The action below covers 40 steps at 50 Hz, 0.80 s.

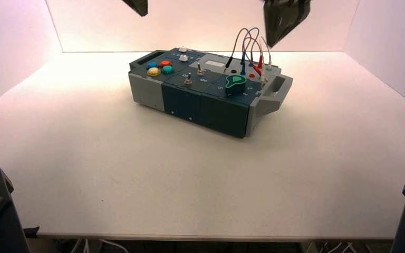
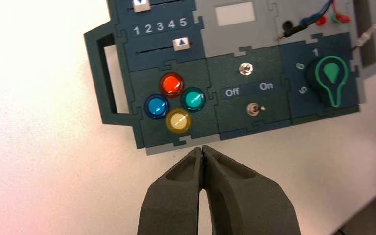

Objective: View the box from the top.

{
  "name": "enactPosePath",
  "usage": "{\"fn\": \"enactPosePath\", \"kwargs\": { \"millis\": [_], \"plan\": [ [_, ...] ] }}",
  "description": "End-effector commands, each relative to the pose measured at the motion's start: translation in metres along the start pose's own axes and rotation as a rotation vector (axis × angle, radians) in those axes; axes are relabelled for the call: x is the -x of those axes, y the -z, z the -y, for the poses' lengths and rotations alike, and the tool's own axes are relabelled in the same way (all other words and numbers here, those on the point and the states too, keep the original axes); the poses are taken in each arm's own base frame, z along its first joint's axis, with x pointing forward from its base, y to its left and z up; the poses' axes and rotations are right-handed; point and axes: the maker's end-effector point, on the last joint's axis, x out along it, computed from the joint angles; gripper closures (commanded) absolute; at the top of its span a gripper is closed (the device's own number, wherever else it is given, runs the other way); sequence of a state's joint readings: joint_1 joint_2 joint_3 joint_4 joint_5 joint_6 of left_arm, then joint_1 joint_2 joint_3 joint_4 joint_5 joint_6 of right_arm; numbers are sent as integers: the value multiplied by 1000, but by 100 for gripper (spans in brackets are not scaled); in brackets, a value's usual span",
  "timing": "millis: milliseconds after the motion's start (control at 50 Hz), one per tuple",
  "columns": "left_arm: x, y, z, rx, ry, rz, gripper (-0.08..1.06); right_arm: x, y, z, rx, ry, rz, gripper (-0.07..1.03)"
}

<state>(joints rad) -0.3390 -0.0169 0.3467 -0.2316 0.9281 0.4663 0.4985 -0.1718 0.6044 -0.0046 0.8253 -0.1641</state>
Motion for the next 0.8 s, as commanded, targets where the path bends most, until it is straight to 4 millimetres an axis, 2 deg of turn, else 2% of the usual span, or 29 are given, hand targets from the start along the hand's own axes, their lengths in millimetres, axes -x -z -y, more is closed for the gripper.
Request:
{"fn": "enactPosePath", "kwargs": {
  "millis": [20,280,500,800],
  "plan": [
    [14,-20,-3,-19,1,19,100,19,-21,15,-39,-2,44,98],
    [23,-31,-4,-36,17,-1,100,33,-34,15,-41,-67,40,98],
    [28,-37,-9,-30,14,13,100,31,-38,17,-52,-78,39,98],
    [17,-37,-15,17,42,6,100,32,-41,35,-87,-101,36,98]
  ]
}}
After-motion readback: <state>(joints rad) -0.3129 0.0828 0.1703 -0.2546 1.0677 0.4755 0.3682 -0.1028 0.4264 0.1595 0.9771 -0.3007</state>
